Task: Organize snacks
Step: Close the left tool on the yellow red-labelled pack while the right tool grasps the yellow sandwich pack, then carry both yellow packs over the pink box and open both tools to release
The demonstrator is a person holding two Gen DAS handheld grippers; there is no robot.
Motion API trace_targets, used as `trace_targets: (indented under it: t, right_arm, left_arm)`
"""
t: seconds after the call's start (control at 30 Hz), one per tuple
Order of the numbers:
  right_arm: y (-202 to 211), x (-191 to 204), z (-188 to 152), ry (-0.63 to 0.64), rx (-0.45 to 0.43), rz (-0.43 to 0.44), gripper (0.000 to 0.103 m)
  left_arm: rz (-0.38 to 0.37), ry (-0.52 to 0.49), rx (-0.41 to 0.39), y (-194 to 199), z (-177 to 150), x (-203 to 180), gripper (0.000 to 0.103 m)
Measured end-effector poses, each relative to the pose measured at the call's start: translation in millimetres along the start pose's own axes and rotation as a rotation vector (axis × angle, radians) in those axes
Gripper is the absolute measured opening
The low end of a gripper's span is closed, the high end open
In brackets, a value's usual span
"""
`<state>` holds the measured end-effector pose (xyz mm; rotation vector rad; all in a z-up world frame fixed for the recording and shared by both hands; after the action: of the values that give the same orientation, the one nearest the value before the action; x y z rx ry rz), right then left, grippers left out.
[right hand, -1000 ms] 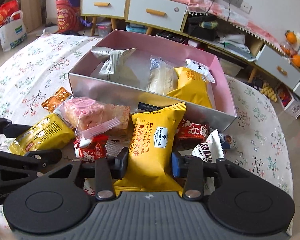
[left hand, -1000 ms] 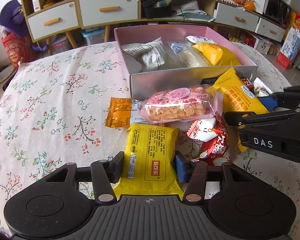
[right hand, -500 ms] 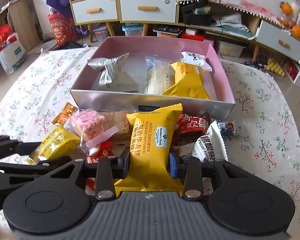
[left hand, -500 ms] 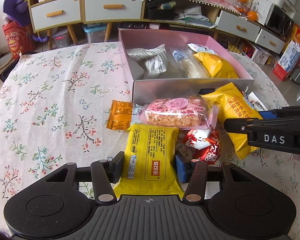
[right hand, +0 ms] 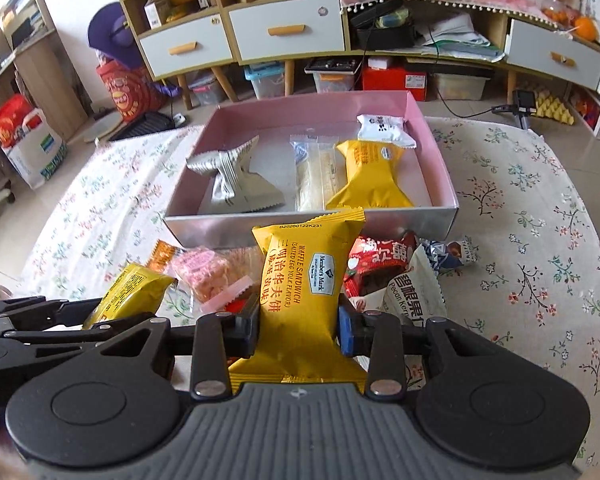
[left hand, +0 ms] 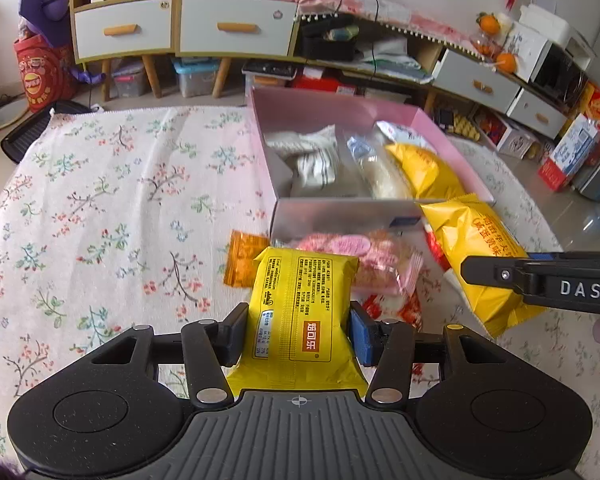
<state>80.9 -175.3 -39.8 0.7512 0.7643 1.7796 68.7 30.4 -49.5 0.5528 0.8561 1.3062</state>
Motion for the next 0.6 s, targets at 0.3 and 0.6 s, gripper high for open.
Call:
trace_targets:
  t: [0.3,0.6]
  right_arm:
    - [17,-12,14,-0.063,-0.062,0.03,0.034]
    - [2,-25,39,-0.129,-0.093,0.022,0.034]
  left_arm:
    - [-0.017,0.017,-0.088,13,21,-1,0.049]
    - [-0.008,-0.03,-0.138,-12,57,-17,0.049]
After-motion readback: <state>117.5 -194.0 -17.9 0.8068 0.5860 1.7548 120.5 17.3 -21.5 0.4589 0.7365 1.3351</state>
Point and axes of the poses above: each gripper's, at about its wrist camera, not at the fingertips, and y roughly against the way its jaws point, x to its left, z to its top, the point moved 2 cm from there along -y, roughly the way its jaws point, and after that the axes turned 4 degrees about y, right-handed, at the moved point
